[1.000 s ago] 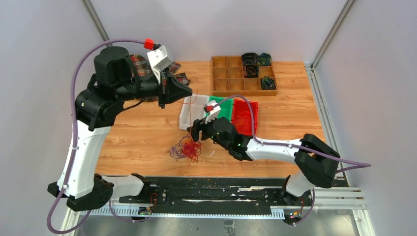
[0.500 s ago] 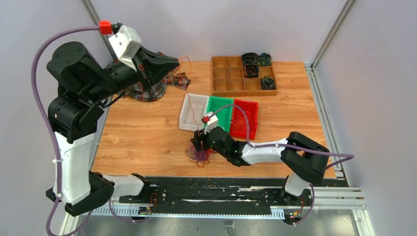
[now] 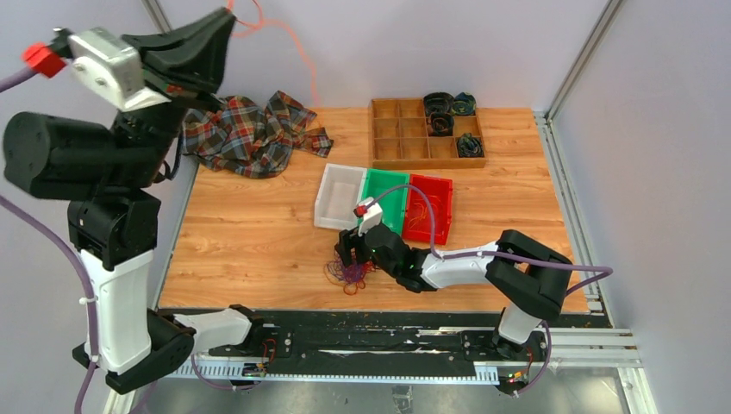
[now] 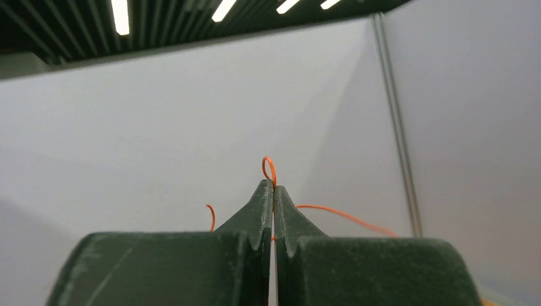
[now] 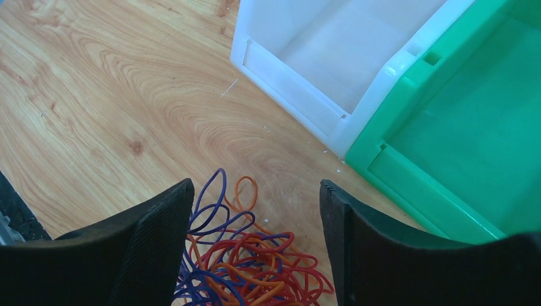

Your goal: Untangle the cables

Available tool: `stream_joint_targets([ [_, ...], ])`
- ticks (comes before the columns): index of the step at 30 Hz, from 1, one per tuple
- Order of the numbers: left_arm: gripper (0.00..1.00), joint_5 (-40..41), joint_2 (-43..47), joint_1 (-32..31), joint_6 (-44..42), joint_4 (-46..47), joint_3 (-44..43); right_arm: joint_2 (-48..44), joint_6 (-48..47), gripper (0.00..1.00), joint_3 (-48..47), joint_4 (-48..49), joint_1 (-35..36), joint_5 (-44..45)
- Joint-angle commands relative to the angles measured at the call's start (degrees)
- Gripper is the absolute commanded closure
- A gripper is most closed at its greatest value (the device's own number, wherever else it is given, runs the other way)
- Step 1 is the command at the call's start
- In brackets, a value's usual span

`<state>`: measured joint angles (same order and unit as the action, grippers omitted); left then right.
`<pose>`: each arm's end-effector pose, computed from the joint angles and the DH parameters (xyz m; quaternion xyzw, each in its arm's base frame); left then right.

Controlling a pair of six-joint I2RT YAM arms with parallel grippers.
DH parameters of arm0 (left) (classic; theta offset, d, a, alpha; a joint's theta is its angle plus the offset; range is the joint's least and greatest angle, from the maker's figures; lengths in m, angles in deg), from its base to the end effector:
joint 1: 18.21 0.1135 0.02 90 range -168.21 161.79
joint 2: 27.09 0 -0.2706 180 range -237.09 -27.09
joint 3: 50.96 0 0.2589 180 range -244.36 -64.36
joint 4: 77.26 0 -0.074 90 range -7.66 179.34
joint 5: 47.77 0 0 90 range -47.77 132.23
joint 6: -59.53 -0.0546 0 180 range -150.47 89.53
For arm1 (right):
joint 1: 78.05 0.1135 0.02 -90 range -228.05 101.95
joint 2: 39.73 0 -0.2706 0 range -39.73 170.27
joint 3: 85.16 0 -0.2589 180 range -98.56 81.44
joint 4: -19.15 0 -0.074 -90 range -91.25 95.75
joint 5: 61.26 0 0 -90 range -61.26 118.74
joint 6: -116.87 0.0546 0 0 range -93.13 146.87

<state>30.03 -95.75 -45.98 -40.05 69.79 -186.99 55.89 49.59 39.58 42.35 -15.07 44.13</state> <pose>0.1063 -0.0690 0.6765 0.2375 0.4091 -0.1880 0.8608 0.1786 0.3184 0.1778 -0.1998 0.7761 0.3211 0.5046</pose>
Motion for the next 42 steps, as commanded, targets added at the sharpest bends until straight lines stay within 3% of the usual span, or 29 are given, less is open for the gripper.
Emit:
stream_joint_targets([
  [1,0.99,7.4,1.0,0.3,-4.5,15.6,-1.3,-0.3,-0.1,0.26,0.5,1.9,1.0,3.1],
  [5,0.99,9.4,0.9,0.3,-6.2,21.2,-1.2,-1.5,-0.8,0.22,-0.6,1.3,0.9,2.7],
  [8,0.99,3.6,-0.1,0.3,-4.6,13.3,-3.2,-3.5,-1.5,0.21,-1.6,0.4,0.9,2.1],
  [16,0.99,-7.9,4.5,0.3,1.7,7.9,10.2,-13.4,-5.9,0.17,-7.8,-4.6,0.7,2.4],
  [25,0.99,-20.6,4.1,0.2,11.8,-0.1,22.9,-18.7,-6.9,0.17,-13.5,-4.7,-0.9,1.8],
  [29,0.99,-23.7,2.1,-1.1,13.0,-1.7,24.5,-23.1,-6.9,0.19,-11.1,-4.2,-2.9,3.9],
  [37,0.99,-21.6,-5.6,-6.8,10.0,-2.2,18.1,-34.9,-5.2,0.20,0.1,-7.3,-5.1,6.4],
  [42,0.99,-20.2,-9.8,-10.0,8.0,-2.1,14.3,-44.6,-4.9,0.19,7.0,-12.3,-5.3,13.1],
])
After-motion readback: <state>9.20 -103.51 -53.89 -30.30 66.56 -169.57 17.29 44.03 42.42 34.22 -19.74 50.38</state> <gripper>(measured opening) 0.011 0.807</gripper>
